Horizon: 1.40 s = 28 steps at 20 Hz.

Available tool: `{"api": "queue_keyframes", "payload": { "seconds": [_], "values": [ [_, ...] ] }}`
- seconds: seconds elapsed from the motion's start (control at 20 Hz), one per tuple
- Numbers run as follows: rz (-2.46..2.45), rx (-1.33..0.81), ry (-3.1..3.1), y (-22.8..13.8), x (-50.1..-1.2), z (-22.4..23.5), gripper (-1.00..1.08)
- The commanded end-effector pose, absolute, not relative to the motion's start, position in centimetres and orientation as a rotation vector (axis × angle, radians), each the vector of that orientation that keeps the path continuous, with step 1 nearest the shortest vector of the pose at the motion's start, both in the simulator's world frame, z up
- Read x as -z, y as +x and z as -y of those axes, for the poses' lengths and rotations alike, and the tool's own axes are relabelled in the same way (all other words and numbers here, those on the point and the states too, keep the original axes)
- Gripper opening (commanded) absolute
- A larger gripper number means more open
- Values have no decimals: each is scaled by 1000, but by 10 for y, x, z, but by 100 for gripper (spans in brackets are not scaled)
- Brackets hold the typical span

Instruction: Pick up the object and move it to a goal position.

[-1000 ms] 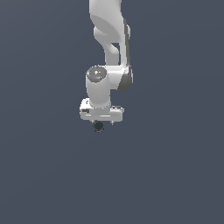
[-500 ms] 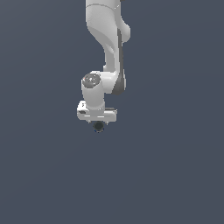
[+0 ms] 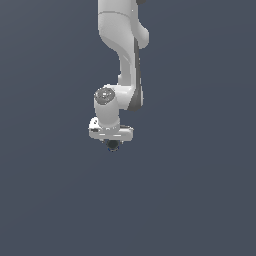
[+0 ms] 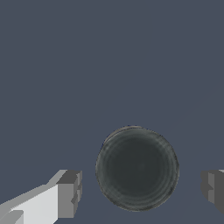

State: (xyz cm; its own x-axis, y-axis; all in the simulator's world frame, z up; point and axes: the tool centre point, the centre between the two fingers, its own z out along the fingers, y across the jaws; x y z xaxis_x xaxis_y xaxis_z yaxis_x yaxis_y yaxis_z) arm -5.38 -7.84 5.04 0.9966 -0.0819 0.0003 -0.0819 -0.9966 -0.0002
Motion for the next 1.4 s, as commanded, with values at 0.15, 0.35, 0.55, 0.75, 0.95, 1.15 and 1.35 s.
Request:
{"api": "queue_keyframes", "payload": {
  "seconds": [0.15,0.35,0.55,0.75,0.95,1.15,1.35],
  "values": [
    [-129,0,-3139,-55,-24,79,100],
    [-129,0,-3139,-55,-15,79,100],
    [-129,0,-3139,-55,-14,79,-100],
    [-129,0,-3139,-55,-14,79,-100],
    [-129,0,-3139,-55,-14,79,-100],
    [-129,0,-3139,-54,-17,78,-100],
    [-129,0,-3139,-49,-28,75,-100]
  ]
}}
